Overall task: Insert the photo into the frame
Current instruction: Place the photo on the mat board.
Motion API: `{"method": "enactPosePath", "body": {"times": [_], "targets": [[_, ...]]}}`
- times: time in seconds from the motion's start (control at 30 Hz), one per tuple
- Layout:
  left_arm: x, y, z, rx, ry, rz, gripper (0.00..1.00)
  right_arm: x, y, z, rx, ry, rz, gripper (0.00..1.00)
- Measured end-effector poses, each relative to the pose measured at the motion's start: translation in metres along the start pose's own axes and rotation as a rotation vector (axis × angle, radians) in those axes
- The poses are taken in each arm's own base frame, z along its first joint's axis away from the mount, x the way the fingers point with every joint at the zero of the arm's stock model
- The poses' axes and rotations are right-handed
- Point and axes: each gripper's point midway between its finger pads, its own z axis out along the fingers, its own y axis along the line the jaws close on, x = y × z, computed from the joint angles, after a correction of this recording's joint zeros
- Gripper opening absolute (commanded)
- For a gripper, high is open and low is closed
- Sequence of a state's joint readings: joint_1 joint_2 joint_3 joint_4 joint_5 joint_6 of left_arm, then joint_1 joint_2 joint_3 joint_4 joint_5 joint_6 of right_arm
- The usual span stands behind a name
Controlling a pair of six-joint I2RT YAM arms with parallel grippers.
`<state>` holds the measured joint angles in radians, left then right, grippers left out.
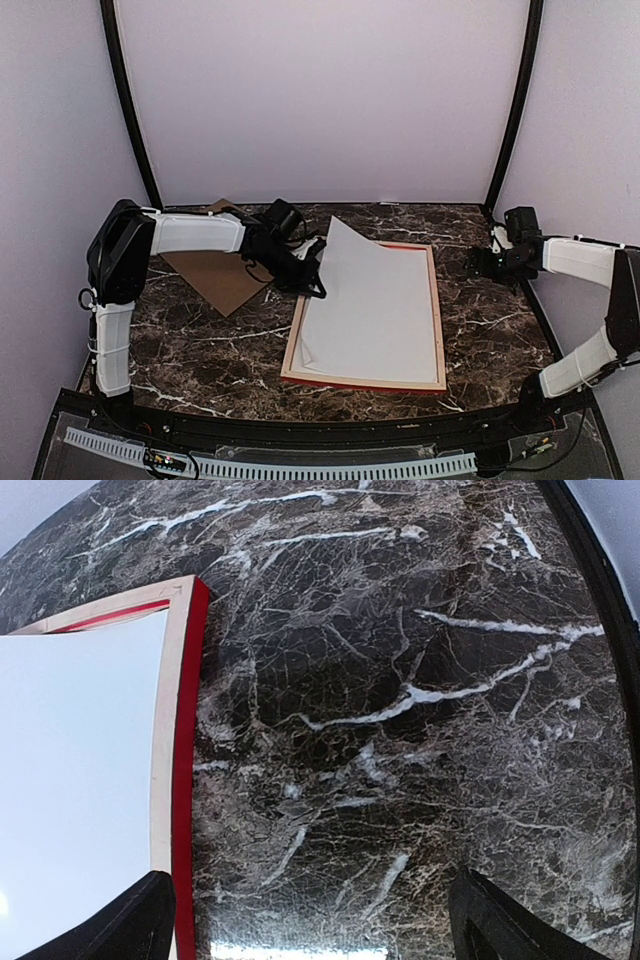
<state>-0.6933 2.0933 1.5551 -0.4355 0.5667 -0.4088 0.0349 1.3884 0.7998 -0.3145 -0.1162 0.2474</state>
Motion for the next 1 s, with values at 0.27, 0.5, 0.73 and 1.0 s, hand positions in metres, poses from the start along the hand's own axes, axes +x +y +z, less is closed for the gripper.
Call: {"method": "enactPosePath", "body": {"times": [0.27,0.5,0.73,1.0], "targets": [[-0.003,-0.001,0.0,0.008,-0.015,-0.028,0.0,0.001,0.002,0.0,-0.003,0.002,-0.005,0.96],[-0.003,0.0,0.002,0.01,-0.02,-0.038,0.05,0.001,0.002,0.0,-0.004,0.002,-0.005,0.97],[-0.004,0.001,0.002,0.005,-0.023,-0.033,0.22,0.002,0.008,0.001,-0.012,0.005,-0.017,0.97],[-0.004,0.004,0.002,-0.009,-0.025,-0.032,0.44,0.005,0.018,0.001,-0.029,0.012,-0.036,0.97]]}}
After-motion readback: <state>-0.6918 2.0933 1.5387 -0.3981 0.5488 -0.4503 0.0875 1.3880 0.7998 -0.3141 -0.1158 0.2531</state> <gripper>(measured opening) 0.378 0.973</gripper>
